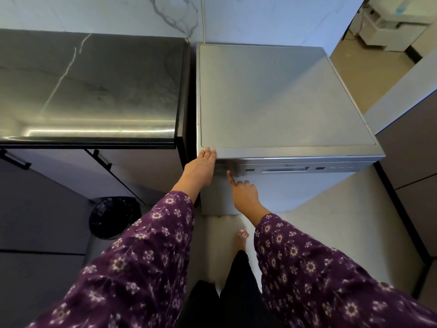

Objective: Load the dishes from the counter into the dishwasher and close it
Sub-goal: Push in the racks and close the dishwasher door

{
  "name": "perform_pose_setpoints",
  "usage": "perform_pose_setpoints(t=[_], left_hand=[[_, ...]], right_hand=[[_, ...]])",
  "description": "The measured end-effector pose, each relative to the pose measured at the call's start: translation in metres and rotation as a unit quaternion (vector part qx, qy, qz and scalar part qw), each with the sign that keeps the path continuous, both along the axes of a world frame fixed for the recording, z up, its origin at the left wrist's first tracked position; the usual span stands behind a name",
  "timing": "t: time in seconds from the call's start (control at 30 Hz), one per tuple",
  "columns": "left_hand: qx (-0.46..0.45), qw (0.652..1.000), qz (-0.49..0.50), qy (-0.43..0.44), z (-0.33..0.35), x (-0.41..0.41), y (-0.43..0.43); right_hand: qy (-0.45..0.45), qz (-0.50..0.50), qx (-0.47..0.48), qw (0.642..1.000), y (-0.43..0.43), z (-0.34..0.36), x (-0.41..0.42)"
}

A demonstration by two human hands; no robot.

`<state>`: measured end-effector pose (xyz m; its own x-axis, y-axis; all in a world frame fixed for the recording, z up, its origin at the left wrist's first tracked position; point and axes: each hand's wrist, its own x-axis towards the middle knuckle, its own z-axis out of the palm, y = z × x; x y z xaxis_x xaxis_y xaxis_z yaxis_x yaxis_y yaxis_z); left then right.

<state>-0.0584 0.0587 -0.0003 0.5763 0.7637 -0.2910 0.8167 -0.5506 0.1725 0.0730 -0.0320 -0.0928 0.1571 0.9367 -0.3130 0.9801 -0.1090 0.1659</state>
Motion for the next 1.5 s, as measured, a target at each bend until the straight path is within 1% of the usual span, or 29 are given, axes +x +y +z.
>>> perform_pose_setpoints(t=[0.23, 0.33, 0.43, 0.57, 0.77, 0.87, 1.03, 1.23, 1.33, 1.5], left_hand=[[-0.011, 1.000, -0.003, 0.005, 0.003, 0.000, 0.001], [-0.024, 1.000, -0.002, 0.008, 0.003, 0.001, 0.002], [-0.031, 0.999, 0.003, 0.010, 0.003, 0.002, 0.002], [-0.030, 0.999, 0.009, 0.009, 0.005, 0.002, -0.002], [-0.038, 0.999, 0.009, 0.017, 0.010, 0.004, -0.002], [-0.039, 0.999, 0.010, 0.020, 0.010, 0.005, -0.002], [-0.035, 0.999, 0.005, 0.026, 0.011, 0.004, 0.000], [-0.028, 0.999, -0.013, 0.034, 0.010, 0.000, 0.003], [-0.029, 0.999, -0.017, 0.033, 0.008, -0.001, 0.005], [-0.032, 0.999, -0.016, 0.027, 0.007, -0.001, 0.004]], right_hand=[[-0.015, 0.007, -0.033, 0.999, 0.007, 0.010, 0.009], [-0.044, 0.012, -0.049, 0.998, 0.009, 0.014, 0.013], [-0.051, 0.011, -0.055, 0.997, 0.009, 0.022, 0.011], [-0.015, 0.010, -0.043, 0.999, 0.002, 0.028, 0.001], [0.027, -0.020, -0.050, 0.998, -0.006, 0.035, 0.004], [0.020, -0.008, -0.062, 0.998, -0.002, 0.035, 0.007], [-0.002, 0.031, -0.051, 0.998, 0.006, 0.034, 0.008], [-0.008, 0.042, -0.032, 0.999, 0.004, 0.031, 0.003], [-0.016, 0.070, -0.020, 0.997, 0.006, 0.030, -0.003], [-0.038, 0.086, -0.018, 0.995, 0.015, 0.024, -0.006]])
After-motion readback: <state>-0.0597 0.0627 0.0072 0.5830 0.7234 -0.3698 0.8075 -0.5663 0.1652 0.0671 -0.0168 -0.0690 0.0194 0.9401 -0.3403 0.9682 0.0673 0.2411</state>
